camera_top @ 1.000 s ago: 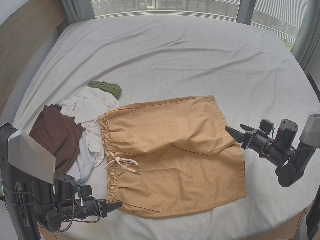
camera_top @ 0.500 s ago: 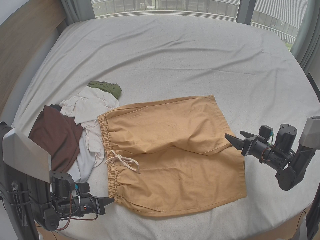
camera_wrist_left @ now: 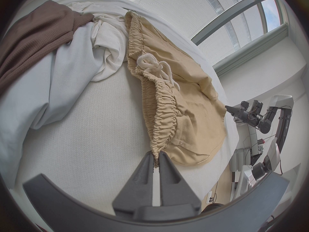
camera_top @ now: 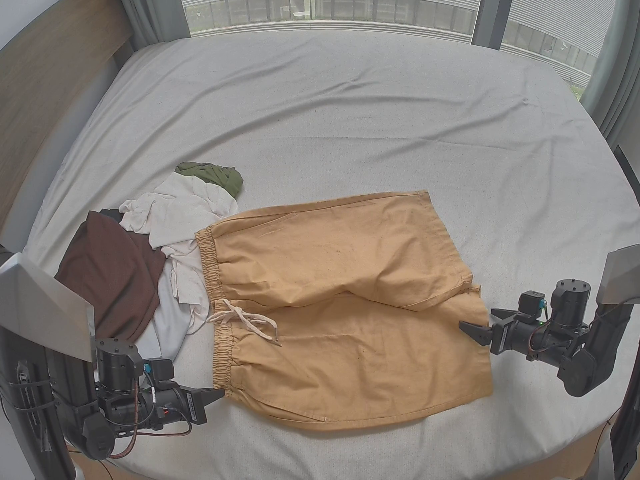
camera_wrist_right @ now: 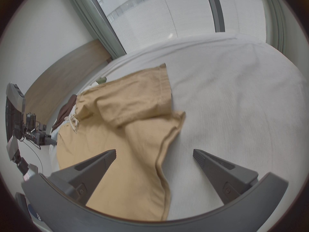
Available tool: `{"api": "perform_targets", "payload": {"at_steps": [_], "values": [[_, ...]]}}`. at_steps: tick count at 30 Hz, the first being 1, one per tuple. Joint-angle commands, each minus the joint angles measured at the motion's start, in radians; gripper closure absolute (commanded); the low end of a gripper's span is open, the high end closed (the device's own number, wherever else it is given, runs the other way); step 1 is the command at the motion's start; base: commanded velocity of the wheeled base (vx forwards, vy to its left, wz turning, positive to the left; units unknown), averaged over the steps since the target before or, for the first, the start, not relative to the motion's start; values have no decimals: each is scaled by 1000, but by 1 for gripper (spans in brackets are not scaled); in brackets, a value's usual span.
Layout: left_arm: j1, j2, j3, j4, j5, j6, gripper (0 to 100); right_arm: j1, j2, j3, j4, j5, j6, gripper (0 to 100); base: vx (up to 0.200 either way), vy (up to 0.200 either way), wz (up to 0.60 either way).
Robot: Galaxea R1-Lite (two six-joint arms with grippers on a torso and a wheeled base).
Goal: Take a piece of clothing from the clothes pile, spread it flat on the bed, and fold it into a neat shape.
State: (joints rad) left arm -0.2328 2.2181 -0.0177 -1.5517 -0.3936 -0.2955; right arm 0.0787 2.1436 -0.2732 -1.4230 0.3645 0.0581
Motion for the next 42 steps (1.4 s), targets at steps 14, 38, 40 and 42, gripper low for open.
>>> {"api": "perform_targets", "payload": {"at_steps": [14,38,40,42], "values": [[-5,14,18,-1,-1,30,100,29,-1,213,87,2,-78,0,0,0,0],[-5,22,18,-1,1,35,100,44,75,226,79,59,-64,100,0,0,0],[-5,22,16,-1,1,35,100,44,73,216,79,59,-57,100,0,0,0],[-5,22,16,-1,1,35,100,42,73,215,79,59,-55,100,0,0,0]]}}
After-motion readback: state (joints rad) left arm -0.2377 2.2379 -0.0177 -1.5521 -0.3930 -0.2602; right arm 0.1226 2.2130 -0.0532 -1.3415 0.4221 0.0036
